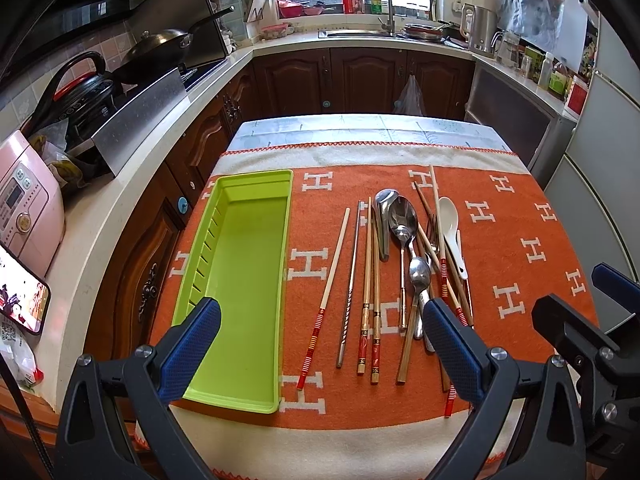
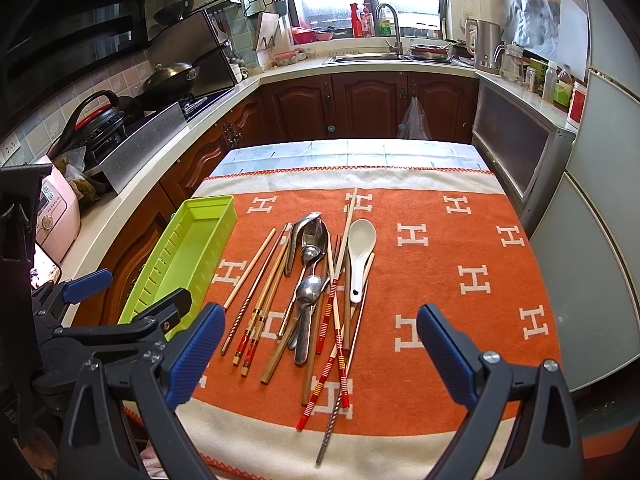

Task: Organize utensils

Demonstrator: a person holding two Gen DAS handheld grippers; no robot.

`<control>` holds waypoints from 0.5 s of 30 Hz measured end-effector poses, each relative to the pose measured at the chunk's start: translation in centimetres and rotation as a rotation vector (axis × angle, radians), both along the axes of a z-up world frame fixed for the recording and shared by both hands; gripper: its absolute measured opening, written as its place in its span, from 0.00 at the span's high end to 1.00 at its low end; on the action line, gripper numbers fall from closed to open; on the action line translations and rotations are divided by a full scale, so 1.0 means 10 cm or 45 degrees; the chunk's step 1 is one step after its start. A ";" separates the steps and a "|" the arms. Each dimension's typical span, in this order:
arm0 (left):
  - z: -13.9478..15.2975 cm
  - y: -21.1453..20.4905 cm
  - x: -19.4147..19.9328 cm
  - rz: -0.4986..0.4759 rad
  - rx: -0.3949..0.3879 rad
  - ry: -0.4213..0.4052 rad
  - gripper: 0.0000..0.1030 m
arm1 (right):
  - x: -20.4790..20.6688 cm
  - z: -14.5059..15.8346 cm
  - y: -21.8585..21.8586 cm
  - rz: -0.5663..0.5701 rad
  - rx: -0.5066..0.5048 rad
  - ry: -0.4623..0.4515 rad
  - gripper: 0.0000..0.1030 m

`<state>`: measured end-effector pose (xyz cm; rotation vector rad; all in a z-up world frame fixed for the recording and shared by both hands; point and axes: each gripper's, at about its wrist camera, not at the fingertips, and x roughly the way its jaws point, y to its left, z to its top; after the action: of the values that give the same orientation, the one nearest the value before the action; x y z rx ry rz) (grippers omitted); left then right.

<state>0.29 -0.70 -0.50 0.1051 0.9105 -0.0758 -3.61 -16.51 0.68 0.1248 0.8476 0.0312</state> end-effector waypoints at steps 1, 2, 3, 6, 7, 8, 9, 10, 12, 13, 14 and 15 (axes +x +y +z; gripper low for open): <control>0.00 0.00 0.00 0.001 0.000 0.000 0.03 | 0.00 -0.01 0.01 0.000 0.002 0.000 0.06; 0.00 -0.01 0.00 0.001 0.001 0.001 0.03 | 0.00 0.00 0.00 0.000 0.001 0.001 0.06; 0.00 -0.01 0.00 0.001 0.002 0.002 0.03 | 0.01 -0.01 0.01 0.001 0.002 0.003 0.06; -0.01 -0.01 0.01 -0.001 0.006 0.007 0.03 | 0.01 -0.01 0.01 0.001 0.000 0.004 0.06; -0.02 -0.01 0.01 -0.002 0.008 0.009 0.03 | 0.01 -0.02 0.02 0.000 -0.003 0.005 0.06; -0.02 -0.02 0.01 -0.004 0.010 0.010 0.03 | 0.01 -0.02 0.03 -0.001 -0.005 0.005 0.06; -0.02 -0.01 0.01 -0.006 0.009 0.012 0.03 | 0.01 -0.02 0.03 -0.002 -0.005 0.005 0.06; -0.02 -0.02 0.01 -0.008 0.008 0.013 0.03 | 0.01 -0.02 0.03 -0.002 -0.004 0.005 0.06; -0.02 -0.02 0.01 -0.015 -0.002 0.016 0.03 | 0.01 -0.01 0.03 -0.002 -0.005 0.004 0.06; -0.02 -0.02 0.02 -0.019 -0.008 0.017 0.03 | 0.01 -0.01 0.02 -0.001 -0.007 0.001 0.06; -0.03 -0.02 0.02 -0.022 -0.012 0.018 0.03 | 0.01 -0.01 0.02 0.001 -0.014 -0.003 0.06; -0.03 -0.01 0.04 -0.025 -0.013 0.018 0.03 | 0.02 0.00 0.02 0.003 -0.021 -0.010 0.08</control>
<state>0.65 -0.75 -0.76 0.1039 0.9231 -0.0995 -3.43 -16.29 0.70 0.1085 0.8403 0.0267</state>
